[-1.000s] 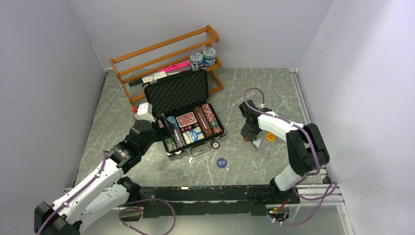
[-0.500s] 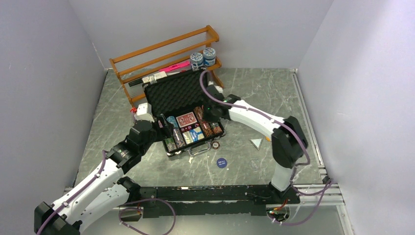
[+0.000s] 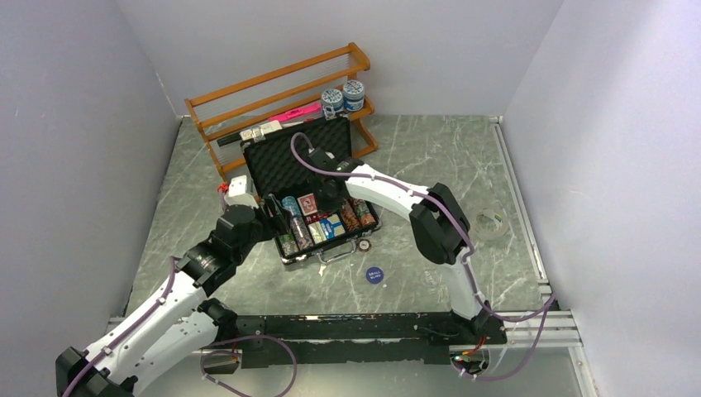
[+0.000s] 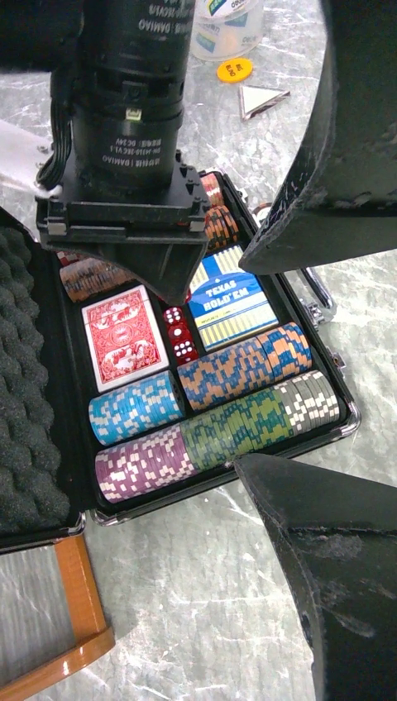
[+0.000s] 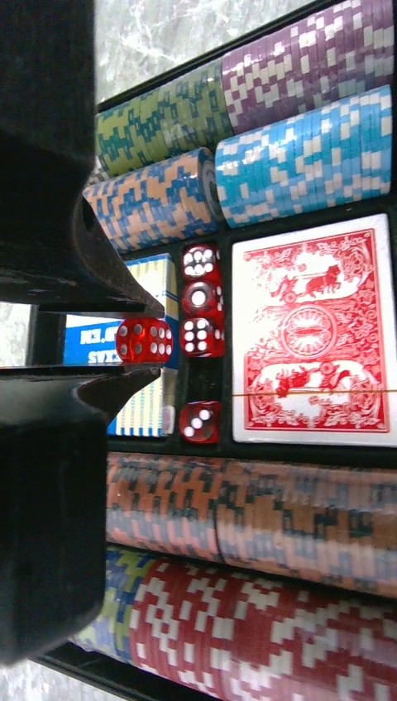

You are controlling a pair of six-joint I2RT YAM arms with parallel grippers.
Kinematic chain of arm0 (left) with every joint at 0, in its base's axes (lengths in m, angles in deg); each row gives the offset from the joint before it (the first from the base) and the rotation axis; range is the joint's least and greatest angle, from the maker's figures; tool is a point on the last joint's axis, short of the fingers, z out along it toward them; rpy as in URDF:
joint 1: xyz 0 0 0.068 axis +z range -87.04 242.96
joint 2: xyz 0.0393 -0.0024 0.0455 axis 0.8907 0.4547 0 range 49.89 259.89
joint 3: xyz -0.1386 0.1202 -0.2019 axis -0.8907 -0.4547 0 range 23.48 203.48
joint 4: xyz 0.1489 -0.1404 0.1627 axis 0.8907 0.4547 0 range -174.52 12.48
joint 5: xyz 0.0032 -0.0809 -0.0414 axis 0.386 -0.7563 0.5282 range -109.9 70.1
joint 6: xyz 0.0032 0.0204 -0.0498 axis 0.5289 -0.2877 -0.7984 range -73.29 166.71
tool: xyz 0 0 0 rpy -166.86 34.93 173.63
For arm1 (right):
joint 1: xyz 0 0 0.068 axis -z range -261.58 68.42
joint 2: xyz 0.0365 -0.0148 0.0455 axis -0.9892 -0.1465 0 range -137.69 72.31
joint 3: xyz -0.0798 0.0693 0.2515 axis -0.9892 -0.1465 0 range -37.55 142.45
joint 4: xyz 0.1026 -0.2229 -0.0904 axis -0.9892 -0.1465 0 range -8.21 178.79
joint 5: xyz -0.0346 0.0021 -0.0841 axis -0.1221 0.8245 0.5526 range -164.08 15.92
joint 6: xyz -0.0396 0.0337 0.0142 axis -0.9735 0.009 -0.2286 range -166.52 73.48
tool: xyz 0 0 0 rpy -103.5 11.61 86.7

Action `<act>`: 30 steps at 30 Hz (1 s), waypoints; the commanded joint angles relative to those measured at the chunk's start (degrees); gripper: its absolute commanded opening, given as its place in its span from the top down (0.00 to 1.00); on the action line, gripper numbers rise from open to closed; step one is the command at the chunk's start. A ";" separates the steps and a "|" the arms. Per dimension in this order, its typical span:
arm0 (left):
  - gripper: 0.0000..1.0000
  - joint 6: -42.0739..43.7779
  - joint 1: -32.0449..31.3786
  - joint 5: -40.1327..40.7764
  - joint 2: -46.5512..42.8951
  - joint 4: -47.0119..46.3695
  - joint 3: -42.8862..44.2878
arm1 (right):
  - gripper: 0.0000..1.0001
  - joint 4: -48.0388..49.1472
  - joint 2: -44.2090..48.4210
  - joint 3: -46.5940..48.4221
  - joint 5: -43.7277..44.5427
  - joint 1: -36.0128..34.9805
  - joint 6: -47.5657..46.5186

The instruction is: Pack up texas hold em set

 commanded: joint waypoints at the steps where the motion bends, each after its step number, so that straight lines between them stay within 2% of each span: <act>1: 0.16 -0.02 -0.16 1.12 -0.89 -0.16 1.09 | 0.79 -1.34 -2.29 5.54 1.64 0.11 -5.27; 7: 0.15 -0.12 -0.19 1.25 -1.23 0.32 1.09 | 0.79 -2.77 -4.56 7.48 2.71 0.15 -7.12; 30: 0.15 0.07 -0.17 1.52 -0.94 0.53 0.98 | 0.77 -0.42 -5.67 4.90 3.35 0.33 -6.14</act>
